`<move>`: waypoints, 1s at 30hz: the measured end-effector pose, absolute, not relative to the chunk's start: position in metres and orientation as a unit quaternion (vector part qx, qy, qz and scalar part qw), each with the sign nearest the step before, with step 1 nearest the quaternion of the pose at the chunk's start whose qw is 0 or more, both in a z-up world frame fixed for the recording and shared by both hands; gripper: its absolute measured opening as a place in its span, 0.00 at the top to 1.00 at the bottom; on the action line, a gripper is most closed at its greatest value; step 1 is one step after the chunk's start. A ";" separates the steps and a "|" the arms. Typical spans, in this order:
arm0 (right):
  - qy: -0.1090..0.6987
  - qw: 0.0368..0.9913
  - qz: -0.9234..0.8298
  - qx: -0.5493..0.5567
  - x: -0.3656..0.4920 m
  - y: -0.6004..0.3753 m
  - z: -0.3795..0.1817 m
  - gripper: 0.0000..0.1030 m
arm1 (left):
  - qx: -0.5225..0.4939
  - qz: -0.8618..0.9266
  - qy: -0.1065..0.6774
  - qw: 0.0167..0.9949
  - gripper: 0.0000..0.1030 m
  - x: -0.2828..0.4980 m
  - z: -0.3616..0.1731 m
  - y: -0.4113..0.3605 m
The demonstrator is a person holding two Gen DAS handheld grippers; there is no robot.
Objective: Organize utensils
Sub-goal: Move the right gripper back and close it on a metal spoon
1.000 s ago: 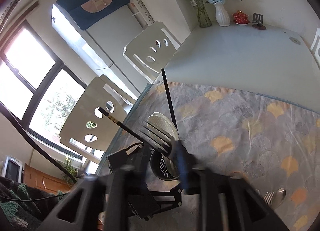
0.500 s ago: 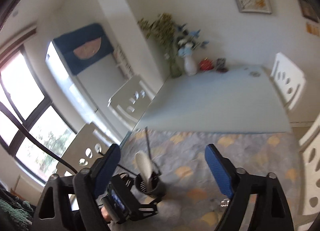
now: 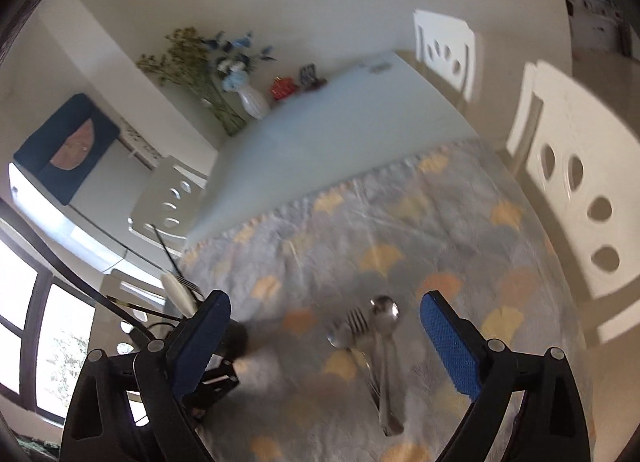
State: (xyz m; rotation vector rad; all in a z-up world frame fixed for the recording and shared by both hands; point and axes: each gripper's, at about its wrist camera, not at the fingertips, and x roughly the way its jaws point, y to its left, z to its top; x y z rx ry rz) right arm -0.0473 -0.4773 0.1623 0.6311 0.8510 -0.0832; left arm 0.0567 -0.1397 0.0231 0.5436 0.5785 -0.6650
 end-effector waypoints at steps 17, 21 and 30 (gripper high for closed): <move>0.608 0.760 -0.089 0.210 0.021 -0.467 0.000 0.39 | 0.266 -0.313 0.277 0.869 0.28 0.056 0.021 -0.141; 0.610 0.766 -0.086 0.186 0.031 -0.465 -0.007 0.39 | 0.267 -0.312 0.277 0.869 0.27 0.057 0.021 -0.142; 0.605 0.783 -0.082 0.122 0.046 -0.455 -0.009 0.40 | 0.267 -0.313 0.280 0.867 0.27 0.058 0.020 -0.142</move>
